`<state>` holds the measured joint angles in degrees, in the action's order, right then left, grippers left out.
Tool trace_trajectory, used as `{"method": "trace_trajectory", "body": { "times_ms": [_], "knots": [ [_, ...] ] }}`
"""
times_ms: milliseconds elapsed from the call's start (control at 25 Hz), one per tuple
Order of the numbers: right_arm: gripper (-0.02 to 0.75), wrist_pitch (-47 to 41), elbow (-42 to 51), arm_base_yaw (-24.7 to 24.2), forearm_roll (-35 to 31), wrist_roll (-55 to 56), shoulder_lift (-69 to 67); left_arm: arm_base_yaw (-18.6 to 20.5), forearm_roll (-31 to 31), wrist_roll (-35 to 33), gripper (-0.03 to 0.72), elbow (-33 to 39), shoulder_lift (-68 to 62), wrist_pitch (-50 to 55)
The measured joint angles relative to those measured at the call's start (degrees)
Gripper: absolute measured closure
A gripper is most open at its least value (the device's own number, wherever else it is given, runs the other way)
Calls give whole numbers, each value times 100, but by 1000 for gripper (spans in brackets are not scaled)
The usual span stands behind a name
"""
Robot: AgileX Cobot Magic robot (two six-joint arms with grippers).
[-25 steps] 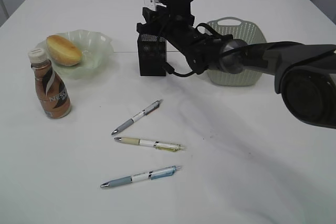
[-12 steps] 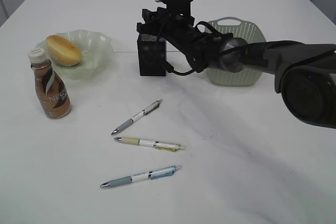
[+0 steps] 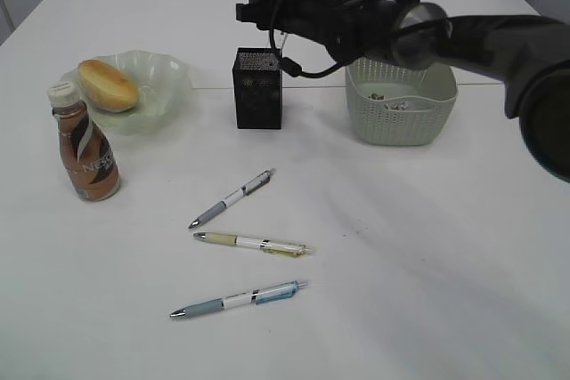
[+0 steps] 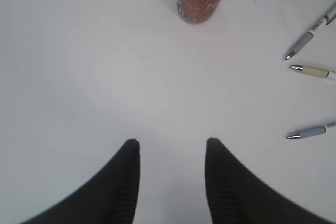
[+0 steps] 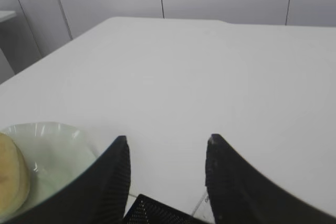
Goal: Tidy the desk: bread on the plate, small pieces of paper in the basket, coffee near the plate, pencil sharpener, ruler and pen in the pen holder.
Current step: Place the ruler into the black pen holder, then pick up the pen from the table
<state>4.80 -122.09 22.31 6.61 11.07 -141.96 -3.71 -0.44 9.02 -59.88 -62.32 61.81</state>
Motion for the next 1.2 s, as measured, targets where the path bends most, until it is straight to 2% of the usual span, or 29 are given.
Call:
{"method": "trace_trajectory", "body": {
  "times_ms": [560,960,1200],
  "knots": [
    [391,-5284,-7,0,-1279,0,1773,0,4,-32,381,0,0,0],
    [391,-7414,-21,0,-1233,0,2565,0,13,-217,381,0,0,652],
    [410,-7614,-21,0,-1382,0,2578,0,-326,-674,381,0,0,904]
  ]
}}
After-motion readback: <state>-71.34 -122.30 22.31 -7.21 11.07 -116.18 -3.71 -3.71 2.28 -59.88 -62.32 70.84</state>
